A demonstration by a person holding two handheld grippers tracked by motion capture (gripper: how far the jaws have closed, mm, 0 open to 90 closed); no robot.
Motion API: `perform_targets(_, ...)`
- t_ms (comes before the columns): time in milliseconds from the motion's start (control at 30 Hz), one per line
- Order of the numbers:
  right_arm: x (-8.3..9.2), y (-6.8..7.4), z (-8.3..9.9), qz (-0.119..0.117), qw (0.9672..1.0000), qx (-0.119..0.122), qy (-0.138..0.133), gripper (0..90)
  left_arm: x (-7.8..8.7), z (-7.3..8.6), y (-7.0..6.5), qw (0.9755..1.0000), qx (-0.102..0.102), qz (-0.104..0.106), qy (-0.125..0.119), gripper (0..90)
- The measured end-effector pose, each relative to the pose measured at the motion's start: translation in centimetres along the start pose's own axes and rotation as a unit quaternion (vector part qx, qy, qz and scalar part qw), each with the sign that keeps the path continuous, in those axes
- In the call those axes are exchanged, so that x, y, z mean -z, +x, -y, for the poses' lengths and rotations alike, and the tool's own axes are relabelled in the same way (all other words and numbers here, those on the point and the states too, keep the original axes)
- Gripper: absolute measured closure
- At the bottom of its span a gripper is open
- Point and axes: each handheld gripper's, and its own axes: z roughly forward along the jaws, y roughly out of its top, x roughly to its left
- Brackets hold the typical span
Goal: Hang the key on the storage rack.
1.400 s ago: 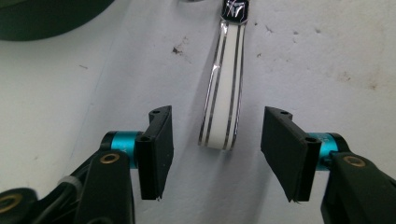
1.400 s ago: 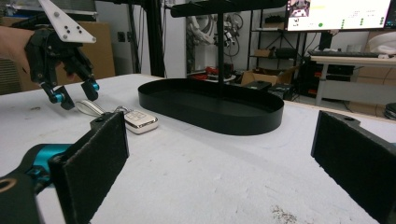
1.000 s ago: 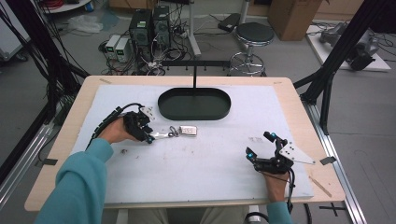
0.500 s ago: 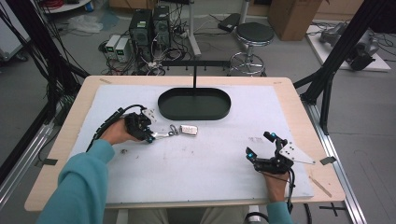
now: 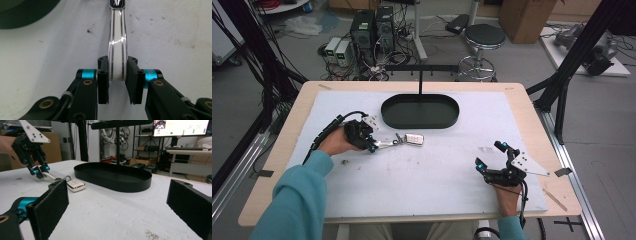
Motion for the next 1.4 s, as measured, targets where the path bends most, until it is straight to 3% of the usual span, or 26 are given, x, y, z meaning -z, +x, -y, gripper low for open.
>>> perform_targets(200, -0.2, -0.1, -0.1, -0.001, 1.0, 0.006, 0.006, 3.5, 1.1, 0.0, -0.2, 0.9996, -0.001, 0.0, -0.028, 73.7)
perform_targets(267, -0.3, -0.1, -0.1, -0.003, 0.9999, 0.007, 0.011, 3.5, 1.4, 0.0, -0.3, 0.9994, -0.013, 0.002, -0.03, 73.7)
perform_targets(333, -0.3, 0.0, -0.2, -0.006, 0.9999, 0.007, 0.013, 3.5, 1.6, 0.0, -0.5, 0.9993, -0.013, 0.0, -0.036, 73.7)
perform_targets(567, -0.7, 0.0, -1.0, -0.03, 0.999, 0.017, 0.03, 3.5, 2.5, -0.5, -1.0, 0.9972, -0.025, -0.001, -0.07, 73.6)
perform_targets(700, -1.2, 0.2, -2.9, -0.06, 0.9978, 0.015, 0.025, 3.5, 3.4, -0.8, -1.5, 0.9942, -0.035, -0.015, -0.1, 73.7)
perform_targets(867, -1.9, 0.3, -5.3, -0.083, 0.9956, 0.036, 0.026, 3.5, 4.1, -0.9, -1.6, 0.9909, -0.036, -0.014, -0.129, 73.7)
perform_targets(933, -2.2, 0.2, -6.3, -0.09, 0.9944, 0.05, 0.021, 3.5, 4.5, -1.0, -1.8, 0.99, -0.036, -0.014, -0.136, 73.7)
perform_targets(1167, -3.5, 0.2, -9.2, -0.121, 0.9908, 0.05, 0.035, 3.5, 6.0, -1.9, -2.3, 0.9858, -0.047, -0.011, -0.16, 73.7)
perform_targets(1400, -4.9, 0.3, -10.9, -0.145, 0.9868, 0.055, 0.047, 3.5, 7.2, -3.8, -2.8, 0.9843, -0.067, -0.002, -0.163, 73.7)
